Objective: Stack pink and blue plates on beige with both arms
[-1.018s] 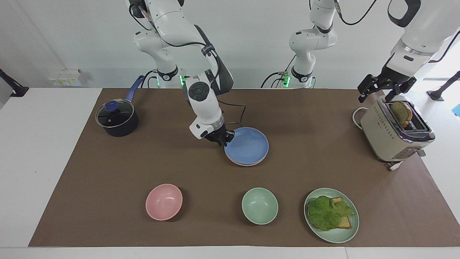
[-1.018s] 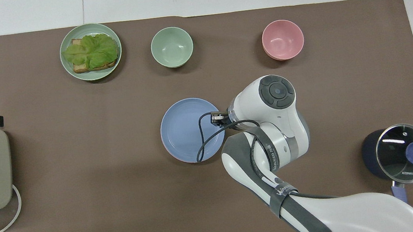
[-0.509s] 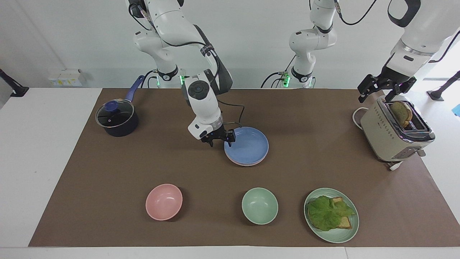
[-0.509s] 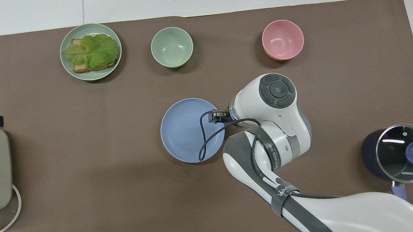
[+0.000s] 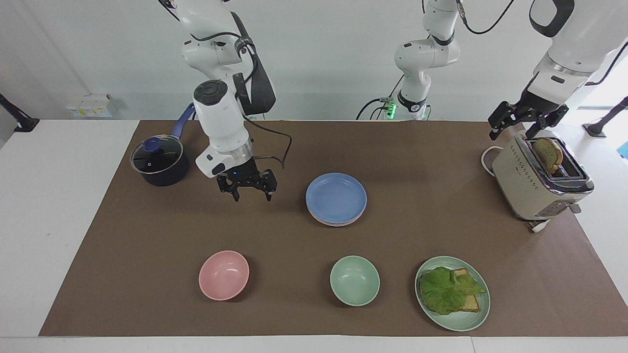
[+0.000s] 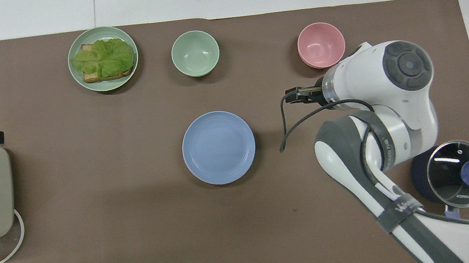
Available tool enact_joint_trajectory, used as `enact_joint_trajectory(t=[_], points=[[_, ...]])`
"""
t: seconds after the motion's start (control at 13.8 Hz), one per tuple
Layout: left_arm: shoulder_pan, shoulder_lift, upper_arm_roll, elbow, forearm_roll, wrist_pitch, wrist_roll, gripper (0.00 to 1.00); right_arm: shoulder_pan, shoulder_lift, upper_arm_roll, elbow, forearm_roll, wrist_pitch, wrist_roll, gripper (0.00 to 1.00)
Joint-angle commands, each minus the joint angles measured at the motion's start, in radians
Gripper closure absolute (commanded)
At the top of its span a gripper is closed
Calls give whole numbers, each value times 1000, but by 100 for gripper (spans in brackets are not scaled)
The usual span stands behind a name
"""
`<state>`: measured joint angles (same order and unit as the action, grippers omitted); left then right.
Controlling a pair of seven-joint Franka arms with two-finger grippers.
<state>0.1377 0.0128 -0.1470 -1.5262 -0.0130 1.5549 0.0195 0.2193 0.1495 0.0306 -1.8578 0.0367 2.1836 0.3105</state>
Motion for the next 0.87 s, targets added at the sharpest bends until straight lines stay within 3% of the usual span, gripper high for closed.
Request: enact_joint_trajectory(t=[0.0, 0.51, 0.8], points=[[0, -5, 1, -3, 13, -13, 0, 0, -8, -68, 9, 26, -58, -95, 5, 0], [-1, -5, 1, -3, 13, -13, 0, 0, -21, -205, -6, 84, -58, -295, 5, 0], [0, -5, 1, -3, 13, -13, 0, 0, -40, -214, -6, 166, -60, -418, -4, 0]])
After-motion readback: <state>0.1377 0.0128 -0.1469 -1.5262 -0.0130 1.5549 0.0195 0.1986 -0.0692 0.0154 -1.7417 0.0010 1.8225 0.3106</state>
